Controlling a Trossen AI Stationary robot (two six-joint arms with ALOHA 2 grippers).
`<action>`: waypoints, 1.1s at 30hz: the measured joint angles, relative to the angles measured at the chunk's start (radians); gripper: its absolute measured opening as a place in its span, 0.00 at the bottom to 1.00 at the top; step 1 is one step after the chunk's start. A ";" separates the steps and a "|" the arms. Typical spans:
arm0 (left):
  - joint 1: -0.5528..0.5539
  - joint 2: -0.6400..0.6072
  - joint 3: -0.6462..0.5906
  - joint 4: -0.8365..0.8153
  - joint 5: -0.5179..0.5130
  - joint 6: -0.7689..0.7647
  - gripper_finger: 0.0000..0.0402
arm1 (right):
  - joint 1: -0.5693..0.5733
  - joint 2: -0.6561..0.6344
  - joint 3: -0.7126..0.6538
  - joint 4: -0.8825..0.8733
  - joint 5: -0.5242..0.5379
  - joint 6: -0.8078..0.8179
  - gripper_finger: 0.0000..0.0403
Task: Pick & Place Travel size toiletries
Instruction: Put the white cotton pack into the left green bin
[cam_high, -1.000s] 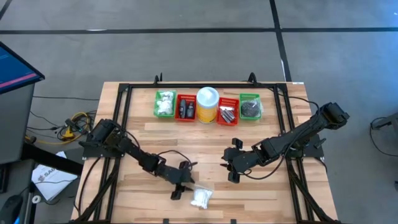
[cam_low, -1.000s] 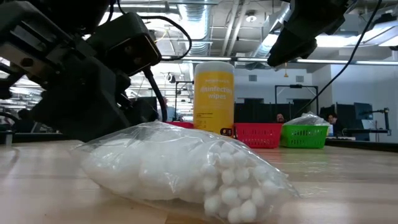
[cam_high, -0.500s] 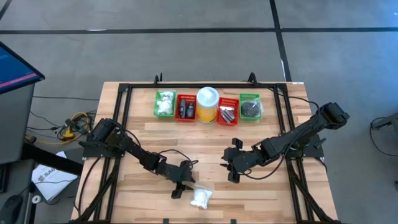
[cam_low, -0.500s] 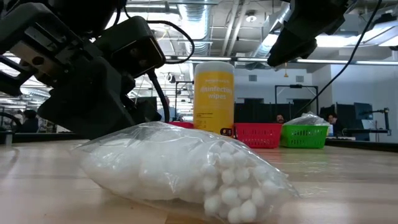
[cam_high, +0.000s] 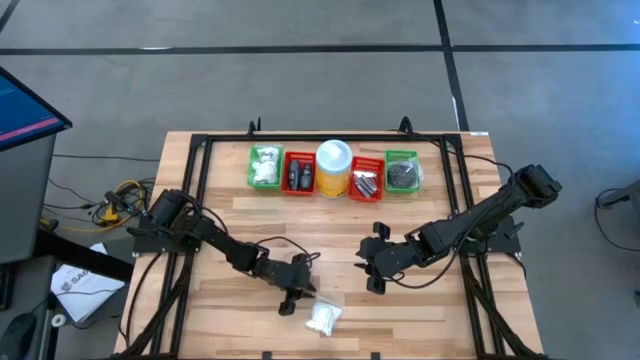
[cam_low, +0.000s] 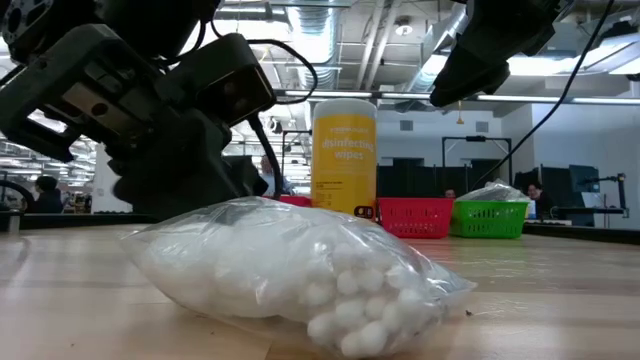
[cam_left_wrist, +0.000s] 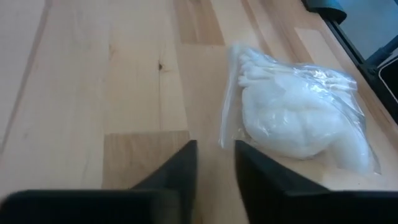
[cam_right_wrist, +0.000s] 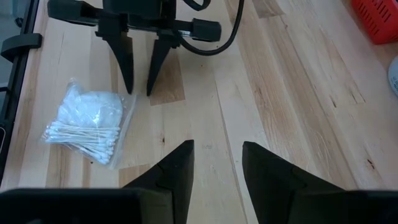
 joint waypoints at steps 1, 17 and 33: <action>0.000 0.000 0.000 0.007 0.000 0.014 0.20 | 0.000 0.000 0.000 0.000 0.000 0.000 0.32; 0.006 0.000 0.000 0.051 0.000 0.029 0.03 | 0.000 0.000 0.000 0.000 0.000 0.000 0.32; 0.000 -0.001 0.001 0.113 0.052 -0.062 0.35 | 0.000 0.000 0.000 0.000 0.000 0.000 0.32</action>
